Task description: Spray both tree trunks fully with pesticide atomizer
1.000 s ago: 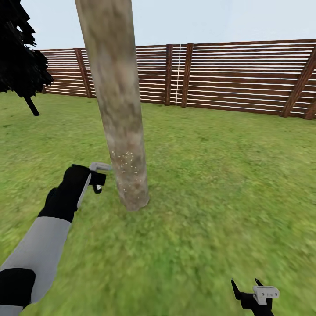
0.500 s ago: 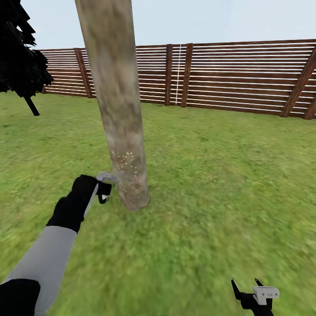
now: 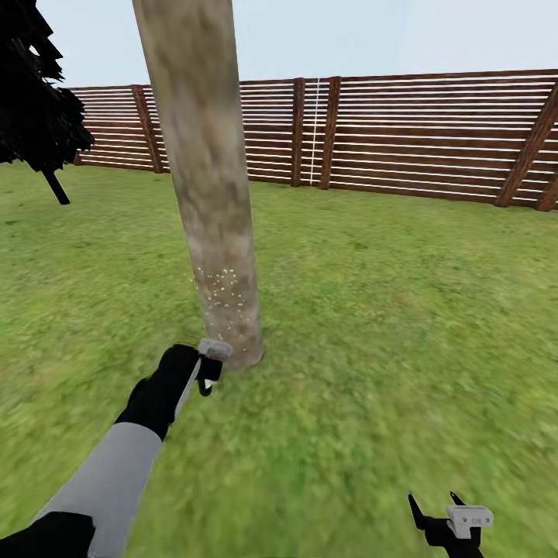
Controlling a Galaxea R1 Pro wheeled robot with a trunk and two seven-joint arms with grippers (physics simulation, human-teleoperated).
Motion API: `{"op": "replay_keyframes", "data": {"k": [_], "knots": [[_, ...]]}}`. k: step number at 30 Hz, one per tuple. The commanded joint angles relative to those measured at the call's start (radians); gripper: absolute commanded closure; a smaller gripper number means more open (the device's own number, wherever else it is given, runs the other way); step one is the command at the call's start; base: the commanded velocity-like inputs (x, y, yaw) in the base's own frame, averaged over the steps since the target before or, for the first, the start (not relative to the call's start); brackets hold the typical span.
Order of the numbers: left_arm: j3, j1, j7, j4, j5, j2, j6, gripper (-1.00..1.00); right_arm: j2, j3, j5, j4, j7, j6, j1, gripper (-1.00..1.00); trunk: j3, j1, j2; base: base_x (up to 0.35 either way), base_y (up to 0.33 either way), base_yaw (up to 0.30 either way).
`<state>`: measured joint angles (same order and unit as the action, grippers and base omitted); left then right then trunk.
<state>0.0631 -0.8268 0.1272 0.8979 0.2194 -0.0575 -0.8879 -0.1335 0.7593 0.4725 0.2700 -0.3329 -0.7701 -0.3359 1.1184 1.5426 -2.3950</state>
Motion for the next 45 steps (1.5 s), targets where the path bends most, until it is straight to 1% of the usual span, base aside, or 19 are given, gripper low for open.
{"op": "replay_keyframes", "data": {"k": [1,2,3,5,6,8,10,11,14,17,18,19,20,23,24,28,33,37,45], "knots": [[-0.001,0.000,-0.009,-0.022,-0.010,0.018,0.043,1.00,0.000,0.000,0.000,0.000,0.000,0.000,0.000,-1.00,0.000,0.000,0.000,0.000,0.000,0.000],[-0.004,0.000,-0.050,-0.048,-0.012,0.037,0.082,1.00,0.000,0.000,0.000,0.000,0.000,0.000,0.000,-1.00,0.000,0.000,0.000,0.000,0.000,0.000],[-0.015,0.000,-0.102,-0.069,-0.016,0.044,0.114,1.00,0.000,0.000,0.000,0.000,0.000,0.000,0.000,-1.00,0.000,0.000,0.000,0.000,0.000,0.000],[-0.020,0.000,-0.132,-0.108,-0.019,0.031,0.160,1.00,0.000,0.000,0.000,0.000,0.000,0.000,0.000,-1.00,0.000,0.000,0.000,0.000,0.000,0.000],[-0.020,0.000,-0.135,-0.125,-0.020,0.016,0.166,1.00,0.000,0.000,0.000,0.000,0.000,0.000,0.000,-1.00,0.000,0.000,0.000,0.000,0.000,0.000],[-0.020,0.000,-0.138,-0.157,-0.017,-0.041,0.173,1.00,0.000,0.000,0.000,-0.001,0.000,0.000,0.000,-1.00,0.000,0.000,0.000,0.000,0.000,0.000],[-0.018,0.000,-0.138,-0.171,-0.017,-0.073,0.174,1.00,0.000,0.000,0.000,0.000,0.000,0.000,0.000,-1.00,0.000,0.000,0.000,0.000,0.000,0.000],[-0.017,0.000,-0.138,-0.173,-0.017,-0.078,0.174,1.00,0.000,0.000,0.000,-0.001,0.000,0.000,0.000,-1.00,0.000,0.000,0.000,0.000,0.000,0.000],[-0.016,0.000,-0.138,-0.177,-0.011,-0.067,0.174,1.00,0.000,0.000,0.000,-0.001,0.000,0.000,0.000,-1.00,0.000,0.000,0.000,0.000,0.000,0.000],[-0.020,0.000,-0.142,-0.214,-0.014,-0.009,0.191,1.00,0.000,0.000,0.000,0.000,0.000,0.000,0.000,-1.00,0.000,0.000,0.000,0.000,0.000,0.000],[-0.023,0.000,-0.155,-0.259,-0.015,0.003,0.259,1.00,0.000,0.000,0.000,0.000,0.000,0.000,0.000,-1.00,0.000,0.000,0.000,0.000,0.000,0.000],[-0.030,0.000,-0.193,-0.299,-0.020,0.003,0.314,1.00,0.000,0.000,0.000,0.000,0.000,0.000,0.000,-1.00,0.000,0.000,0.000,0.000,0.000,0.000],[-0.055,0.000,-0.282,-0.396,-0.091,-0.002,0.464,1.00,0.001,0.000,0.003,0.000,-0.001,0.000,0.000,-1.00,0.000,0.000,0.000,0.000,0.000,0.000],[-0.058,0.018,-0.296,-0.412,-0.192,-0.001,0.494,1.00,0.000,0.000,0.002,0.000,-0.001,0.000,0.000,-1.00,0.000,0.000,0.000,0.000,0.000,0.000],[-0.057,0.024,-0.297,-0.414,-0.210,0.000,0.498,1.00,0.000,0.000,0.001,0.001,0.000,0.000,0.000,-1.00,0.000,0.000,0.000,0.000,0.000,0.000],[-0.058,0.046,-0.297,-0.405,-0.225,0.007,0.501,1.00,0.000,0.001,-0.003,0.002,0.001,0.000,0.000,-1.00,0.000,0.000,0.000,0.000,-0.169,0.001],[-0.058,0.053,-0.297,-0.408,-0.229,0.001,0.505,1.00,0.001,0.002,-0.003,0.000,0.003,0.000,0.000,-1.00,0.000,0.000,0.000,0.102,-0.263,0.199],[-0.058,0.055,-0.323,-0.414,-0.228,0.002,0.574,1.00,0.002,0.002,-0.003,0.000,0.003,0.000,0.000,-1.00,0.000,0.000,0.000,0.178,-0.240,0.275],[-0.057,0.066,-0.336,-0.416,-0.232,-0.003,0.584,1.00,0.002,0.001,-0.003,0.000,0.003,-0.001,0.000,-1.00,0.000,0.000,0.000,0.069,-0.259,0.196]]}}
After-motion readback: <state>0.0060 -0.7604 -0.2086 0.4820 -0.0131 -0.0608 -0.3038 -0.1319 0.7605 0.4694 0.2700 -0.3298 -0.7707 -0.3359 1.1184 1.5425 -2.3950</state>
